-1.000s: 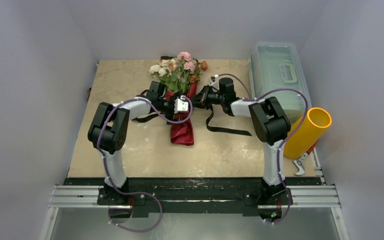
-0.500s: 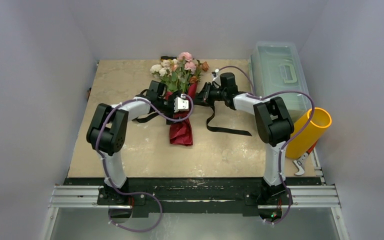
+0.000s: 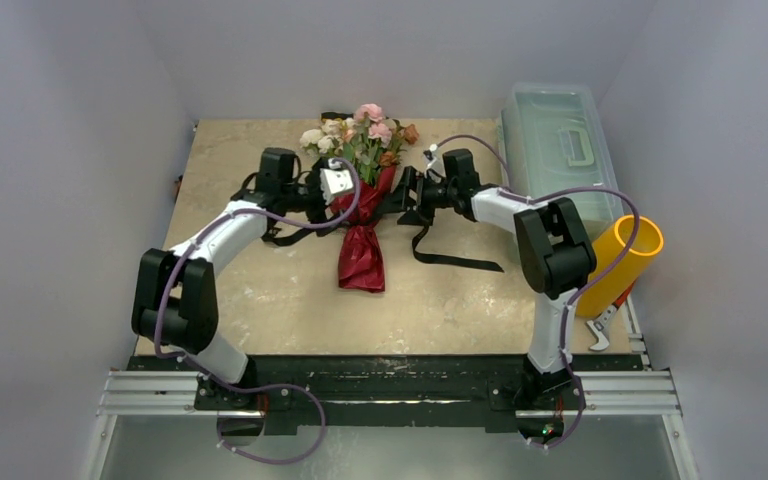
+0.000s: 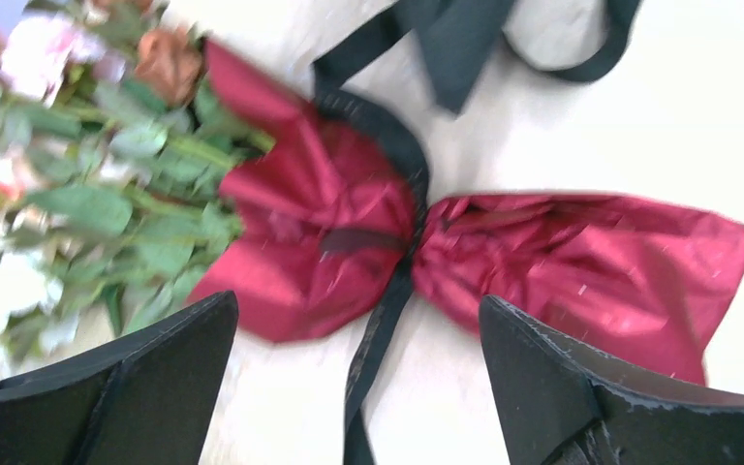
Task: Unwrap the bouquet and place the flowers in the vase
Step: Untie the ribbon from the wrapping paper.
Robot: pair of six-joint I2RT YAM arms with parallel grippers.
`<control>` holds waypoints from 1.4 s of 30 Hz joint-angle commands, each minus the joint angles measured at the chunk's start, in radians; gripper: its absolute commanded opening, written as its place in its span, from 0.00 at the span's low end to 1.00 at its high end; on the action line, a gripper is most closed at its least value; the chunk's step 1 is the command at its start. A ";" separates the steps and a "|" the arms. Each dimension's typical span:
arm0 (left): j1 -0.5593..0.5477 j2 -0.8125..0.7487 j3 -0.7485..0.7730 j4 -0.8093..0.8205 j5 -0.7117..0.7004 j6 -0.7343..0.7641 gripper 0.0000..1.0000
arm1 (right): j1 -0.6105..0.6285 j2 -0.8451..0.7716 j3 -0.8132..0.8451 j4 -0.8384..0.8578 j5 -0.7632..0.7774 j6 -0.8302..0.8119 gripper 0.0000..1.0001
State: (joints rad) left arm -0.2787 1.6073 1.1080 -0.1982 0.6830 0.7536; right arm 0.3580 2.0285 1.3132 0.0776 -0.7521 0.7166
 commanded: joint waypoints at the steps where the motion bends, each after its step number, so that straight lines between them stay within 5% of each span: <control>1: 0.096 -0.018 -0.028 -0.091 0.040 0.053 0.90 | 0.035 -0.062 -0.051 -0.034 -0.028 -0.045 0.92; 5: 0.105 0.019 -0.016 -0.200 0.023 0.245 0.72 | 0.069 -0.025 -0.060 -0.002 -0.020 -0.031 0.92; 19: 0.111 0.221 0.038 -0.189 -0.016 0.391 0.63 | 0.135 0.136 -0.055 0.123 -0.032 0.036 0.84; 27: 0.079 0.271 0.022 -0.081 -0.073 0.348 0.64 | 0.137 0.185 -0.030 0.051 -0.016 -0.024 0.77; 34: 0.081 0.262 0.020 -0.061 -0.039 0.327 0.62 | 0.137 0.191 -0.004 -0.020 0.046 -0.081 0.49; 39: 0.081 0.312 0.026 -0.013 -0.098 0.293 0.39 | 0.137 0.193 0.011 -0.051 0.053 -0.114 0.21; 42: 0.075 0.314 0.047 -0.058 -0.084 0.280 0.16 | 0.137 0.198 0.023 -0.072 0.074 -0.129 0.00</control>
State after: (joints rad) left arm -0.1978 1.8935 1.1267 -0.2440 0.6071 1.0565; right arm 0.4900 2.1929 1.3128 0.1001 -0.7658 0.6556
